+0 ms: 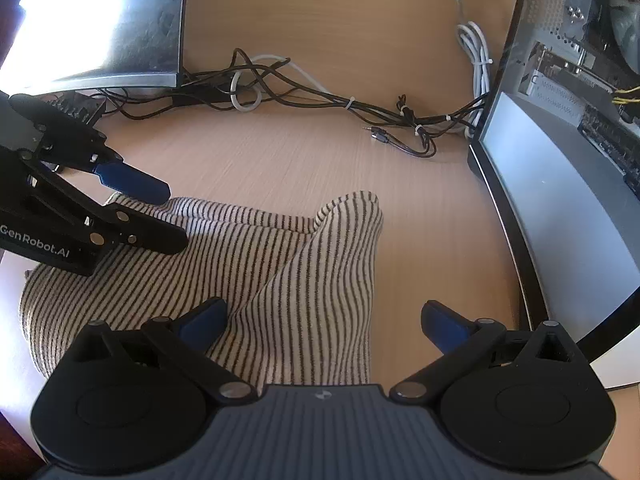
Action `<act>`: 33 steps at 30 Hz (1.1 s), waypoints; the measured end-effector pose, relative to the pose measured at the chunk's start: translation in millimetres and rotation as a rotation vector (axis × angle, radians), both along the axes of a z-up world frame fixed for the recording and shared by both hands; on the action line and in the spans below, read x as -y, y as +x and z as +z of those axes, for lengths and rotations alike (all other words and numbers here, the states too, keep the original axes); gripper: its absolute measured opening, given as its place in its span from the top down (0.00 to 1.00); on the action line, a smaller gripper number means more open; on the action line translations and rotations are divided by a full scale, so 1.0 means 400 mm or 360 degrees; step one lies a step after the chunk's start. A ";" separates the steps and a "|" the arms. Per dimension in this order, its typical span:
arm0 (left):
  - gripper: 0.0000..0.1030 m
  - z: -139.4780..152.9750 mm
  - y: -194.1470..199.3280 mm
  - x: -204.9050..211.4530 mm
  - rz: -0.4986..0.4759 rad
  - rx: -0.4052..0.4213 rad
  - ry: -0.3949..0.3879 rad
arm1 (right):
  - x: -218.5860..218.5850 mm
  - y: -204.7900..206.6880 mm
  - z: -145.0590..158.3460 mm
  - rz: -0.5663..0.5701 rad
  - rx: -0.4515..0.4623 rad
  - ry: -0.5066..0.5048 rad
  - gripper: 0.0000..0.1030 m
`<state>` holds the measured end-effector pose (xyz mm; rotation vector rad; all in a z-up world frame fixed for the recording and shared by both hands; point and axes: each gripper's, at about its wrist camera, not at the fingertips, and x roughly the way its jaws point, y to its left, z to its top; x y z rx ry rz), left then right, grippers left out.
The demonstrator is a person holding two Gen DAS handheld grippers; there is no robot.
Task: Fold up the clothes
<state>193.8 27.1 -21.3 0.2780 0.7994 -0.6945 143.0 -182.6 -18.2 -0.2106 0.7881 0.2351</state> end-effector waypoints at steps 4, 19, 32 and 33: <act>0.50 -0.002 0.001 0.001 0.0002 -0.0005 -0.0004 | 0.002 0.001 -0.002 -0.0014 -0.0009 0.0025 0.00; 0.49 -0.003 -0.015 0.012 0.0037 0.0029 0.0024 | 0.004 0.006 0.020 0.0014 -0.0014 0.0034 0.00; 0.49 -0.007 -0.028 0.000 0.0070 0.0069 -0.0016 | 0.032 0.104 0.045 -0.0195 0.0127 -0.0163 0.00; 0.49 -0.007 -0.026 -0.001 0.0070 0.0066 -0.0021 | 0.022 0.112 0.016 -0.0179 0.0111 -0.0208 0.00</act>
